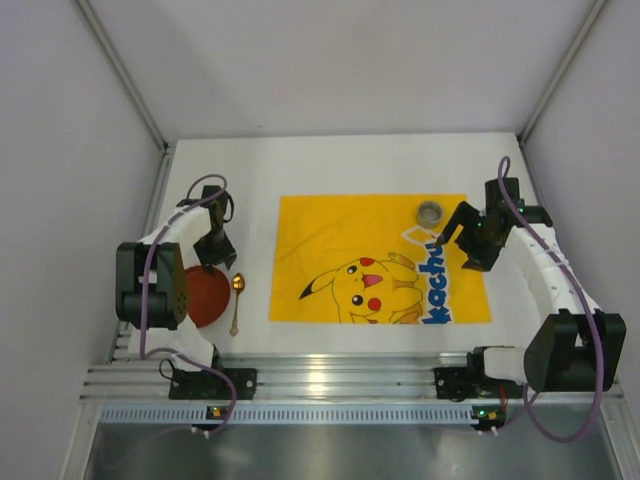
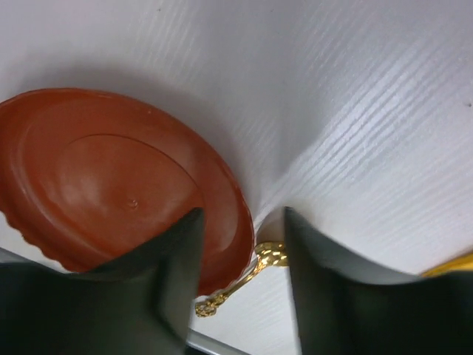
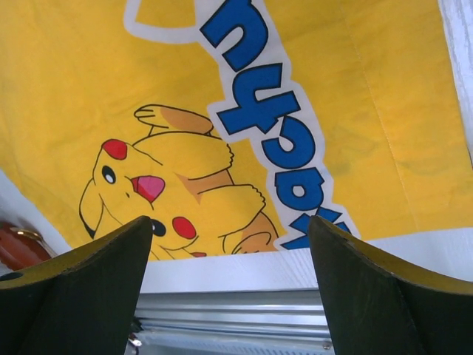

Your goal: Set the dinner table for one person

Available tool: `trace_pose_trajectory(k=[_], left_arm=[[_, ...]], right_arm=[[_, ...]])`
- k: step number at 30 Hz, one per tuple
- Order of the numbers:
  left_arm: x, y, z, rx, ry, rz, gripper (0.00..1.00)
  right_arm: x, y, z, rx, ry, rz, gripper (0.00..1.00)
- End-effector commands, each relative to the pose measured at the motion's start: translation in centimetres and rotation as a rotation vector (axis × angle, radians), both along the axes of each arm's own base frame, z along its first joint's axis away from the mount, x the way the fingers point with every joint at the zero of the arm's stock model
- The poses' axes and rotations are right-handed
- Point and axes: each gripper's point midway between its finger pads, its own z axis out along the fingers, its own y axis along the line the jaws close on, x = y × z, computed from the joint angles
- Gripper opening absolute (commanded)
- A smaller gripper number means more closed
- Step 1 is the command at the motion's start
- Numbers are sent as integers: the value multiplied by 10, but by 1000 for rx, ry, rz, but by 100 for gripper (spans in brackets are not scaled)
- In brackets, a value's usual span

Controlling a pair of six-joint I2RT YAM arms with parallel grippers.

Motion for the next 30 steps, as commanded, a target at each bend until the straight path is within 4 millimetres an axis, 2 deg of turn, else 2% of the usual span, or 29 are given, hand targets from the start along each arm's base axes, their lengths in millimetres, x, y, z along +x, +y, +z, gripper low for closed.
trace_pose_trajectory(k=[1, 3, 4, 5, 8, 11, 13, 16, 18, 21, 22, 23, 24, 25, 26, 27, 28, 29, 30], left_arm=[[10, 5, -17, 13, -8, -7, 44], [9, 6, -25, 11, 4, -2, 31], [6, 7, -30, 11, 17, 3, 20], [5, 7, -32, 8, 20, 4, 15], [0, 6, -40, 1, 38, 10, 11], [-1, 4, -41, -12, 50, 10, 0], [-2, 3, -38, -21, 50, 5, 0], [10, -2, -14, -51, -8, -5, 0], [21, -9, 10, -82, -58, -10, 0], [42, -27, 54, -151, -167, -24, 0], [54, -40, 73, -171, -213, -49, 0], [59, -49, 82, -187, -234, -60, 0], [61, -59, 88, -203, -235, -59, 0], [72, -80, 107, -225, -282, -104, 0], [76, -95, 114, -250, -294, -127, 0], [79, -110, 113, -266, -277, -137, 0], [80, -139, 117, -286, -281, -199, 0], [89, -161, 131, -314, -315, -236, 0], [93, -180, 121, -323, -291, -261, 0]], right_arm=[[0, -9, 16, -2, -62, -6, 86], [1, -12, 20, -8, -64, -8, 86], [2, -13, 22, -11, -66, -4, 86], [5, -16, 26, -14, -77, -12, 86], [7, -20, 30, -21, -78, -14, 86], [9, -22, 33, -23, -80, -14, 86], [10, -20, 35, -12, -83, -9, 86], [11, -15, 40, 16, -95, -2, 85], [14, -10, 46, 37, -114, 3, 85], [19, 8, 61, 77, -179, 64, 86], [20, 11, 64, 72, -193, 80, 86], [20, 22, 68, 68, -204, 120, 86], [19, 25, 69, 63, -208, 129, 86], [19, 26, 70, 61, -208, 129, 86], [17, 28, 70, 63, -209, 134, 86], [15, 29, 69, 65, -206, 130, 86], [13, 28, 68, 61, -202, 122, 87], [9, 26, 69, 55, -204, 115, 86], [7, 24, 69, 43, -201, 108, 86]])
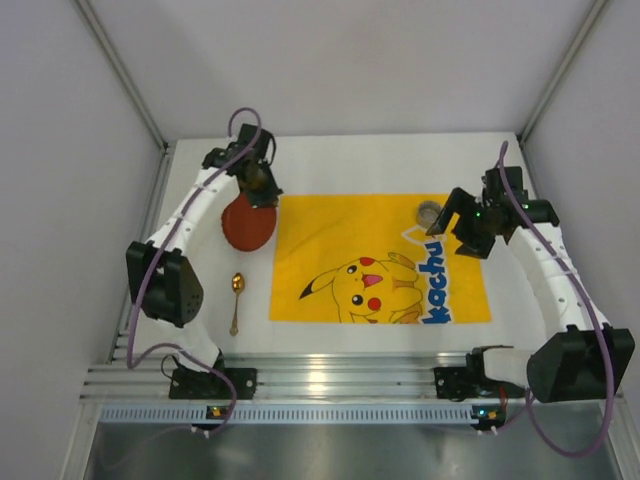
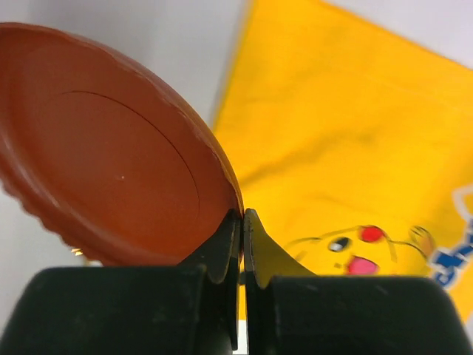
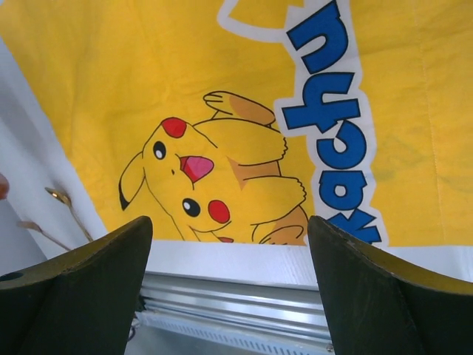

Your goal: Set the dinner table for one person

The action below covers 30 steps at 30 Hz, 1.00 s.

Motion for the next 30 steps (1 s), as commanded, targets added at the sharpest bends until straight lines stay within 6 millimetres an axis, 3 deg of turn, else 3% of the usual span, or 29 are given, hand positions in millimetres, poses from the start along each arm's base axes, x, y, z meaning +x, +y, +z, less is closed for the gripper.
trace_pose_trajectory(k=[1, 2, 3, 4, 5, 6, 7, 9, 10, 14, 17, 24, 25, 26, 30], left_arm=[[-5, -96, 11, -90, 17, -161, 0], [-5, -115, 11, -97, 17, -201, 0], [-4, -135, -3, -88, 39, -236, 0], [-9, -170, 9, -103, 3, -311, 0], [-12, -187, 6, -106, 6, -347, 0], [-15, -203, -9, -93, 34, -378, 0], [-24, -228, -4, -98, 24, -429, 0], [-31, -250, -23, -84, 47, -474, 0], [-44, -271, -23, -122, 59, -525, 0], [-57, -314, -38, -177, 44, -586, 0], [-70, -333, -53, -201, 80, -610, 0], [-93, -357, -75, -245, 146, -633, 0], [-95, -361, -77, -253, 141, -639, 6], [-97, -363, -79, -255, 142, -643, 22], [-95, -359, -75, -221, 108, -642, 55]], right_arm=[[-7, -10, 18, -45, -49, -42, 87], [-12, -14, 20, -69, -51, -54, 86], [-16, -20, 20, -96, -39, -66, 86], [-26, -31, 17, -156, -11, -86, 87], [-31, -37, 21, -187, -17, -100, 88], [-36, -43, 22, -212, -11, -111, 89], [-45, -55, 23, -270, -5, -135, 90], [-54, -62, 26, -306, -6, -152, 91], [-59, -65, 26, -320, -8, -157, 92], [-80, -66, 19, -316, 7, -165, 92], [-91, -64, 13, -304, 20, -161, 93], [-101, -70, 12, -336, 25, -151, 93], [-102, -70, 12, -338, 27, -153, 93], [-102, -70, 10, -336, 32, -151, 93], [-98, -67, 11, -327, 24, -139, 93]])
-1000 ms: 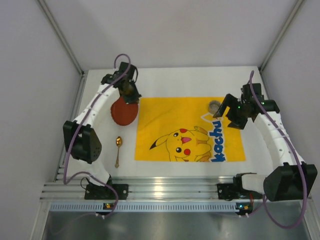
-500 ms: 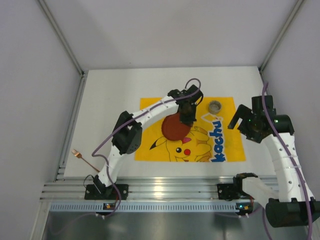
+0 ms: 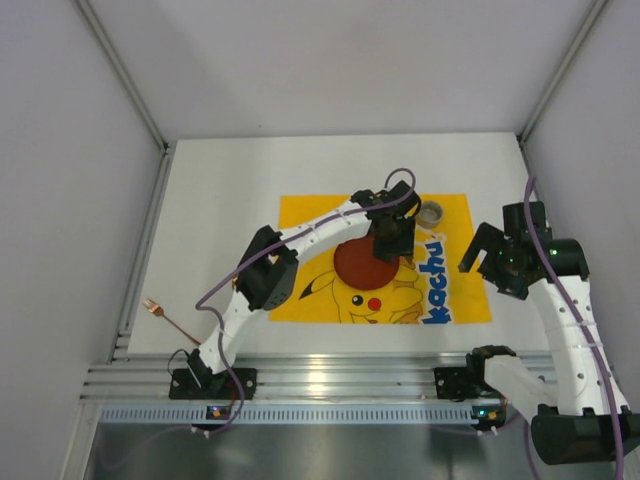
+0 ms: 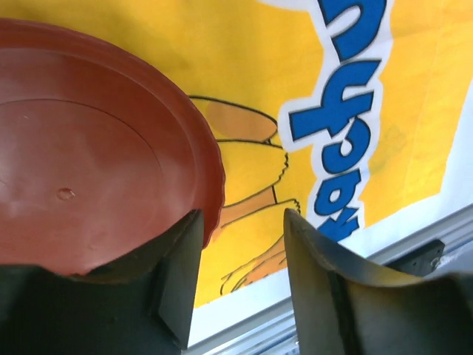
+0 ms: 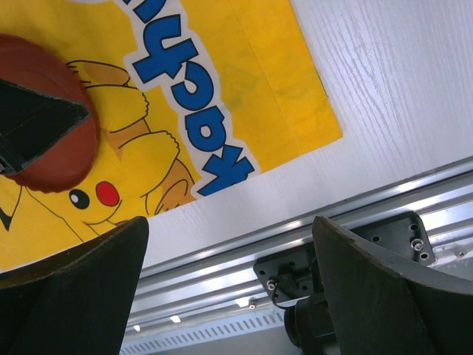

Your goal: Set the dinner table for one person

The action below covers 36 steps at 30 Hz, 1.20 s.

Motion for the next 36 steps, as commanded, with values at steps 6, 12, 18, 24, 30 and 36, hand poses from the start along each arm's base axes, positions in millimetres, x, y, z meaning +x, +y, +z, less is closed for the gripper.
trace_pose_trajectory(k=[6, 12, 18, 24, 30, 36], left_arm=[[26, 24, 91, -52, -233, 46, 76], [36, 186, 106, 128, -344, 302, 98], [-47, 361, 11, 267, -90, 597, 89], [-67, 383, 6, 264, -77, 752, 84], [-85, 401, -34, 353, 67, 807, 77], [-82, 406, -61, 349, 89, 812, 75]], right_arm=[[7, 2, 6, 2, -24, 25, 93], [15, 8, 8, 27, -47, 40, 93], [18, 16, -2, 68, -35, 52, 93], [25, 18, -9, 77, -19, 62, 92], [32, 18, 1, 71, -43, 73, 92], [24, 22, -4, 94, -27, 82, 92]])
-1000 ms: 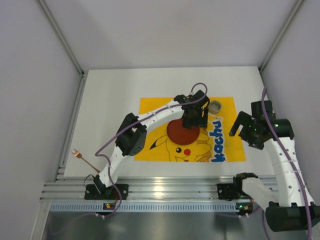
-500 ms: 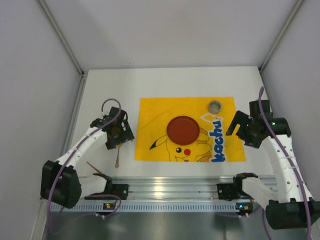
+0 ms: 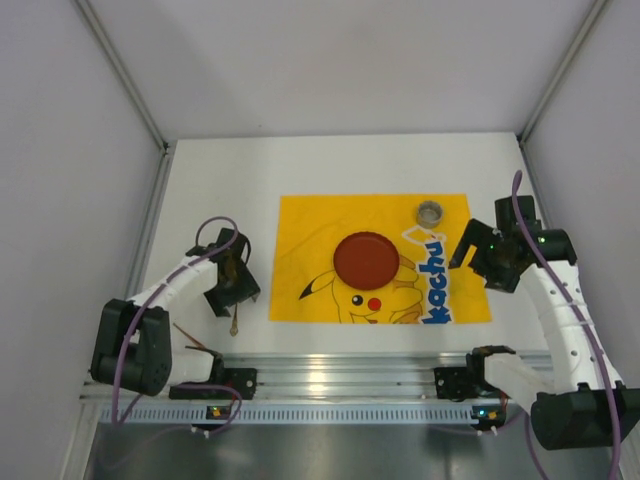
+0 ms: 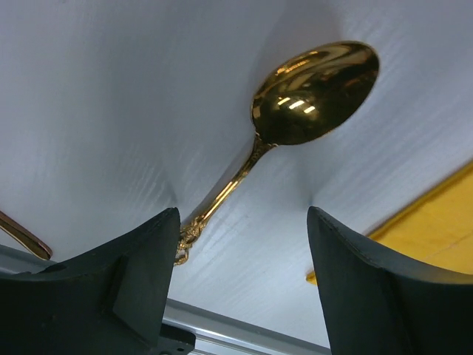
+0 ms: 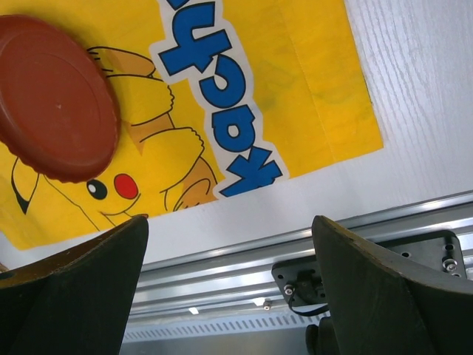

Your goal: Set the dinner table for one person

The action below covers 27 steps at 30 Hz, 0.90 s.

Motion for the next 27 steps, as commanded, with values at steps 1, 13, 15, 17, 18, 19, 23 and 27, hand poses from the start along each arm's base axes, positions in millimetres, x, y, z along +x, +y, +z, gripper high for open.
trace_pose_trajectory(k=[1, 13, 15, 17, 18, 19, 23, 27], left_arm=[[11, 6, -14, 10, -22, 20, 74], [18, 19, -40, 60, -11, 41, 49], [23, 20, -44, 62, -9, 38, 33], [28, 18, -45, 60, -13, 37, 27], [28, 18, -47, 59, -9, 35, 23], [30, 18, -50, 60, -6, 35, 21], [33, 17, -57, 59, 5, 17, 3], [43, 7, -51, 25, 27, -48, 0]], right_arm=[[3, 5, 12, 20, -64, 27, 92], [-9, 1, 10, -1, -25, 33, 93], [-7, 1, 14, -5, -25, 38, 93], [-6, 1, 15, -8, -19, 43, 92], [-3, -3, 18, -31, -23, 35, 92], [-4, -4, 18, -35, -20, 37, 92], [-1, -6, 21, -45, -18, 37, 92], [4, 4, 23, -1, -36, 72, 92]])
